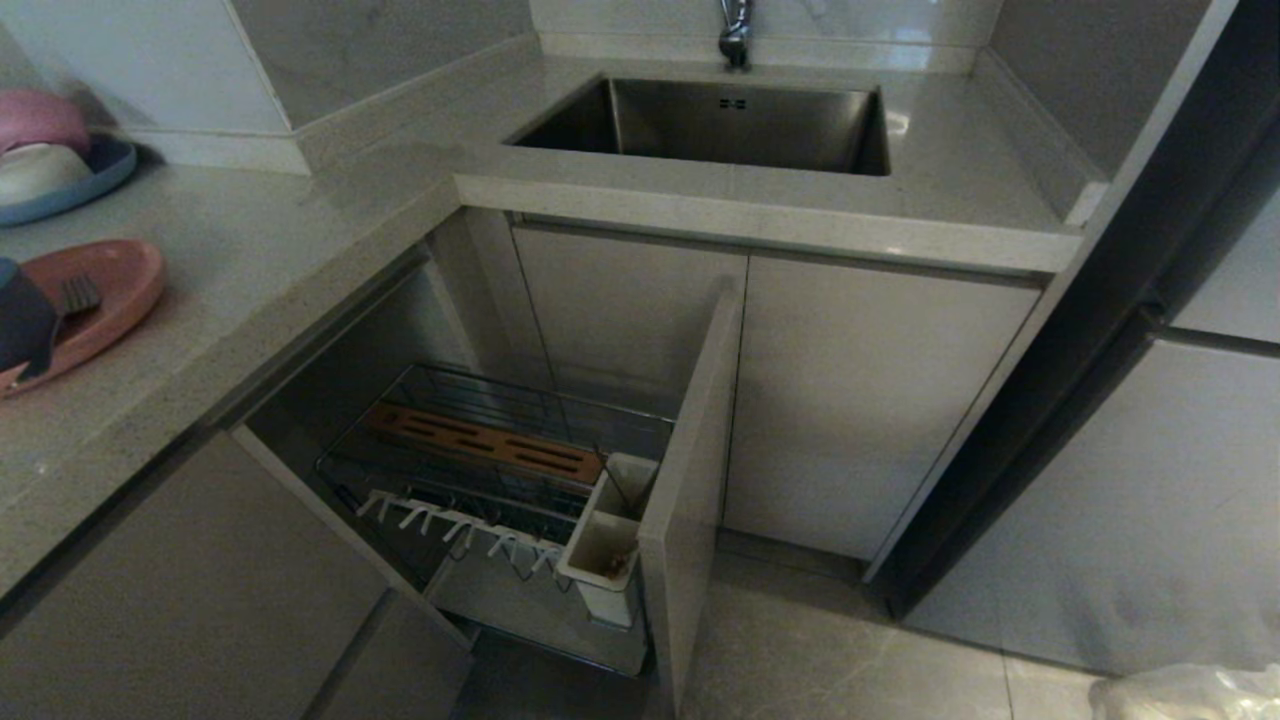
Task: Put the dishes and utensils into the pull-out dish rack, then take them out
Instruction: Take the chopsticks out of the cupboard
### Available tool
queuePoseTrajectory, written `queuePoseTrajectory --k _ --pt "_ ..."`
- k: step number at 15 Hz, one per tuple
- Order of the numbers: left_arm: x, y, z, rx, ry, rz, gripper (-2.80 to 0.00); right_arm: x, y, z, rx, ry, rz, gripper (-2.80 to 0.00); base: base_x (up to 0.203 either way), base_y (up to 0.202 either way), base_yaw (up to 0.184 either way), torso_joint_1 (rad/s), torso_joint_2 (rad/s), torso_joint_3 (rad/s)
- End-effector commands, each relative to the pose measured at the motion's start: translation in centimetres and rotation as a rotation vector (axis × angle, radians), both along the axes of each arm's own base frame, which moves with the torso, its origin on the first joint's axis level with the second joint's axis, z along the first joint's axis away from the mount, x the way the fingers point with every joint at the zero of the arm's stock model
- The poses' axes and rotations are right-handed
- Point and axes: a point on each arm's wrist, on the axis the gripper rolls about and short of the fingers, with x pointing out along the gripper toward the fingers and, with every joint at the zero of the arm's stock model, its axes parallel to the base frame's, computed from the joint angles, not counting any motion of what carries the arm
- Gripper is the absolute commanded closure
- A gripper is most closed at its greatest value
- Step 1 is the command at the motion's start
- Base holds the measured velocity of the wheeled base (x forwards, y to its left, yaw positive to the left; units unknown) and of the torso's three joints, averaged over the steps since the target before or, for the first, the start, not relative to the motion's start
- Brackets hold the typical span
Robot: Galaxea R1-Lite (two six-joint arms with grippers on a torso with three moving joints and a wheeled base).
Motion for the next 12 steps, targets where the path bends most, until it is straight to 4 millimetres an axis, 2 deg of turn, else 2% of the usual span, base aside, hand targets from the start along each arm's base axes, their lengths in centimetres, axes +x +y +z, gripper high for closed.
queuePoseTrajectory --k 1,3,7,10,12 --pt "3.7 -1.4 -1.6 0.010 0.165 -0.083 0.00 0.0 0.0 0.0 -0.001 0.001 0.001 0.00 0.000 0.000 0.000 0.000 0.00 0.000" --pt "6.3 -3.2 -3.4 0.035 0.322 -0.145 0.00 0.0 0.0 0.0 0.000 0.001 0.000 0.00 0.000 0.000 0.000 0.000 0.00 0.000" --pt "11.1 -8.2 -8.5 0.036 0.659 -0.187 0.00 0.0 0.0 0.0 -0.001 0.001 0.001 0.00 0.000 0.000 0.000 0.000 0.00 0.000" --pt "13.7 -10.7 -12.6 -0.109 0.913 -0.116 0.00 0.0 0.0 0.0 0.000 0.001 0.000 0.00 0.000 0.000 0.000 0.000 0.00 0.000" --pt "14.9 -11.6 -13.3 -0.249 1.016 -0.147 0.00 0.0 0.0 0.0 -0.001 0.001 0.001 0.00 0.000 0.000 0.000 0.000 0.00 0.000"
